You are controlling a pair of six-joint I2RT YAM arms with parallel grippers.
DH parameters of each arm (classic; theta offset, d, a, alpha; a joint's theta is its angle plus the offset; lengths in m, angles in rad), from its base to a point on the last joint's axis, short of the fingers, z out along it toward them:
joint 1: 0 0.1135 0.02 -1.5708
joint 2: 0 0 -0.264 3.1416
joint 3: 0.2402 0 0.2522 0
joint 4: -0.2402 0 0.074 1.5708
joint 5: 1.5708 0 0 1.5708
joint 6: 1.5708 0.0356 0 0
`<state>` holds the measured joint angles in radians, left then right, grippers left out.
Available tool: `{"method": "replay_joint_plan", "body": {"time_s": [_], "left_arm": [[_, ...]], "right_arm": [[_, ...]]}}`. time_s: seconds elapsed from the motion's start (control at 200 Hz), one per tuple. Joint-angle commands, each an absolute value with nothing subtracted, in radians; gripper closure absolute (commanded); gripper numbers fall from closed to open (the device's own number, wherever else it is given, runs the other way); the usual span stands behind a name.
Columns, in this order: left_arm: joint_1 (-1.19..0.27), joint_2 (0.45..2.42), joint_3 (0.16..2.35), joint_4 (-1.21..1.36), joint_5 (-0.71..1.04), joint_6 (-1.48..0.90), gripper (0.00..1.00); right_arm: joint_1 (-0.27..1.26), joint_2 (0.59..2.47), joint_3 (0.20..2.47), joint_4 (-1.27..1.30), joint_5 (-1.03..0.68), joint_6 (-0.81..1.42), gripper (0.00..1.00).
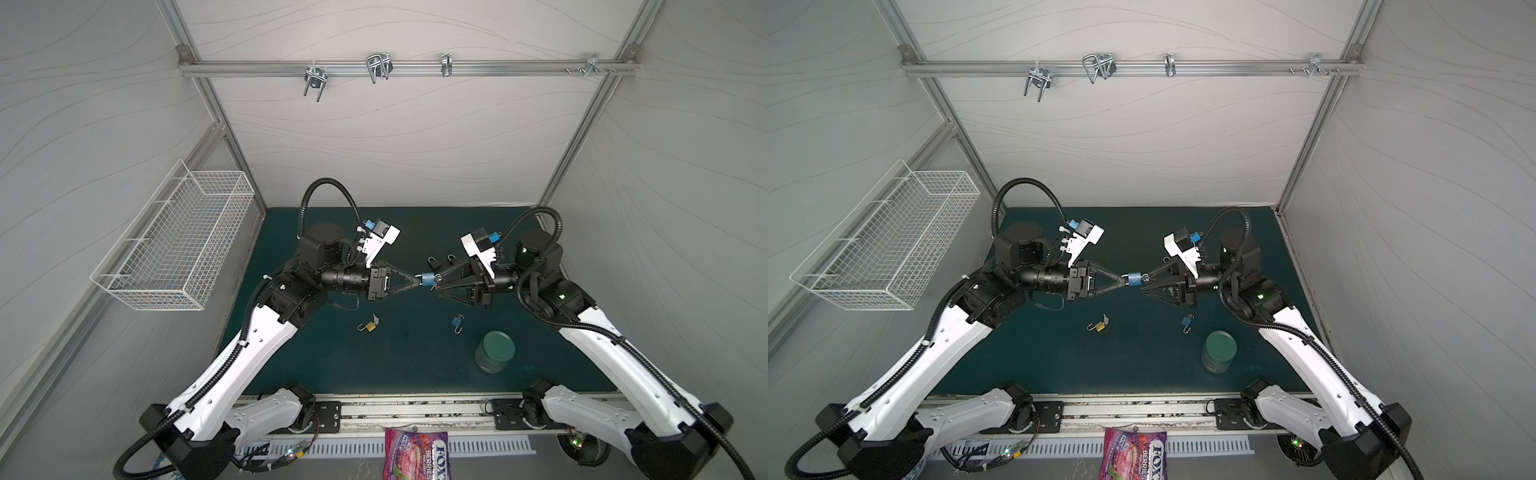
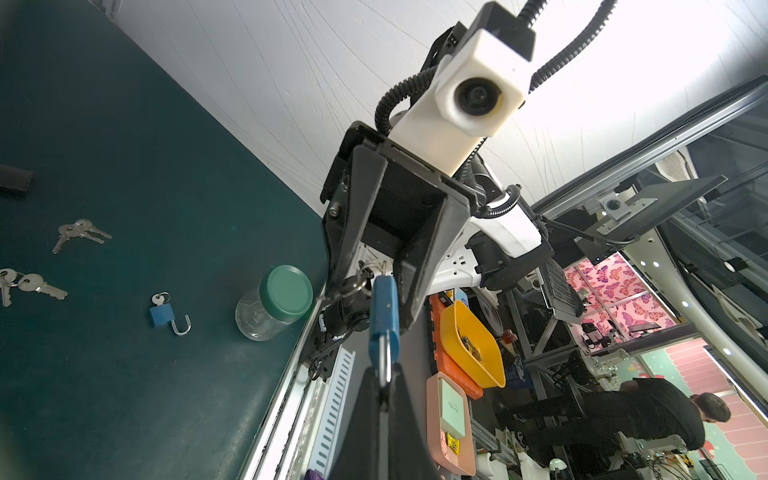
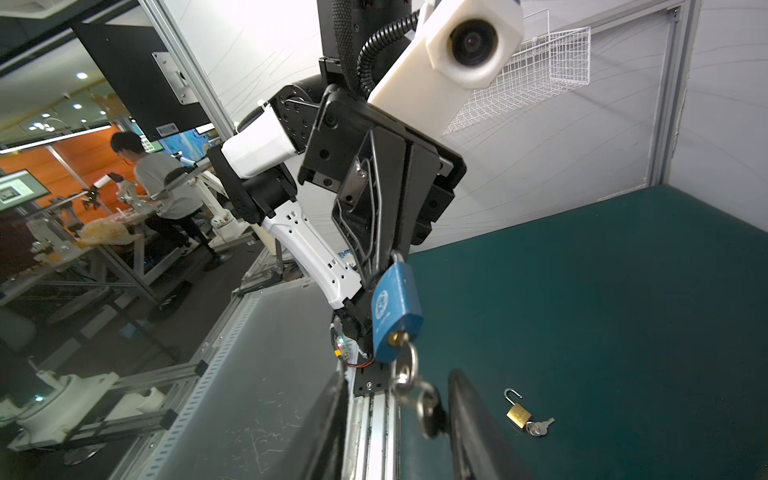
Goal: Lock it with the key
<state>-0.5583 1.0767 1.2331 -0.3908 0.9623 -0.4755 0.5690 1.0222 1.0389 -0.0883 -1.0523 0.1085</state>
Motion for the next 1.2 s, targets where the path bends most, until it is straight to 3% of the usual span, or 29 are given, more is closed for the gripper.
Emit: {"method": "replay_joint_plan", "body": {"time_s": [0.0, 0.145, 0.575, 1.195], "left_arm": [[-0.556, 1.081, 1.289, -0.331, 0.986, -0.483, 1.0], [-0.555, 1.077, 1.284, -0.313, 0.988, -0.494, 1.0], [-0.554, 1.062, 1.297, -0.361, 0.965, -0.458, 1.0], [-0.551, 1.061, 1.317, -0.454, 0.954, -0.394, 1.0]], "right_arm": [[0.574, 1.024, 1.031, -0.035, -1.086, 0.1, 0.65], [0.58, 1.025, 1.022, -0.035, -1.082, 0.1, 0.7], [0.59, 0.995, 1.04, -0.081, -1.043, 0.082, 1.0], [0.579, 0.919, 1.14, -0.377, -0.811, -0.045, 1.0]]}}
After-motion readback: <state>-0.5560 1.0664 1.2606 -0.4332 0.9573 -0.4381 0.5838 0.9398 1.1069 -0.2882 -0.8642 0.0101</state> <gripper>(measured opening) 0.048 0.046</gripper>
